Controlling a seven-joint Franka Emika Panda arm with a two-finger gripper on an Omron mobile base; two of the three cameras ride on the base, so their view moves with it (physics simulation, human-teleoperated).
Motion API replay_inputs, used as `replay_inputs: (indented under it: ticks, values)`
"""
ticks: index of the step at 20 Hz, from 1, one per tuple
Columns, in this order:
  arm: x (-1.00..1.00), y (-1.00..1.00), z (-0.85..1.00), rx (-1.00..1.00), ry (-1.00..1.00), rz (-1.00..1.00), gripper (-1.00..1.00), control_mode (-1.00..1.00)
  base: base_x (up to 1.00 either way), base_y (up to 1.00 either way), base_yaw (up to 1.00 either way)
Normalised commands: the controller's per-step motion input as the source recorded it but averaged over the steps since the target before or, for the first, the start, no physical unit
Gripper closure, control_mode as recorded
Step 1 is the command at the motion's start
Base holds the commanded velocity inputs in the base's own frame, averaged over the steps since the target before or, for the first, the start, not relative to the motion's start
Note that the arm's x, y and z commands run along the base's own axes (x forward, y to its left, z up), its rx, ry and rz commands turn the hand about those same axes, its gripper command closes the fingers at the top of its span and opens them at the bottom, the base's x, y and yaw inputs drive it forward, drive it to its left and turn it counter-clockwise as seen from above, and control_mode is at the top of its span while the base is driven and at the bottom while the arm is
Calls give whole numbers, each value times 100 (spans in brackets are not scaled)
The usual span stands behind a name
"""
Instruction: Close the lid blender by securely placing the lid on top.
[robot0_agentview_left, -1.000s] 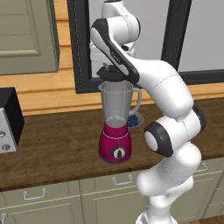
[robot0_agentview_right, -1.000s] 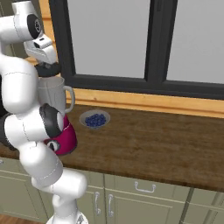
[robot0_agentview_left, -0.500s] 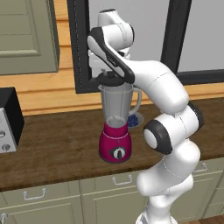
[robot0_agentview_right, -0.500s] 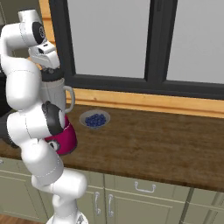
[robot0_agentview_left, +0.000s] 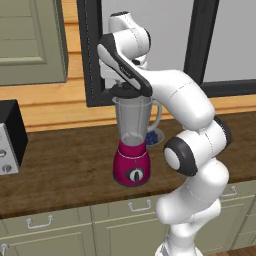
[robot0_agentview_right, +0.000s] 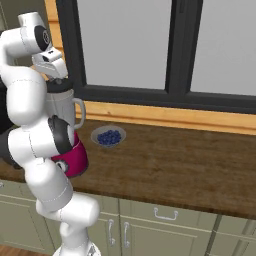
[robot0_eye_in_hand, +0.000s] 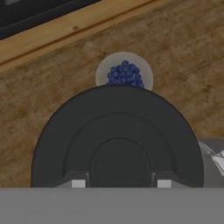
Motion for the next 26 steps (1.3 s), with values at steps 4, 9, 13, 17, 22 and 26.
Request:
replay_inputs:
  ticks: [4,9,13,17,22,26]
  values:
    - [-19,0,-1,0,0,0,100,-100,0,0,0]
    - [-13,0,0,0,0,0,100,-100,0,0,0]
    - [-14,-2,0,0,0,0,100,-100,0,0,0]
    - [-24,-13,0,0,0,0,100,-100,0,0,0]
    - [-27,-8,0,0,0,0,100,-100,0,0,0]
    - [-25,-1,0,0,0,0,100,-100,0,0,0]
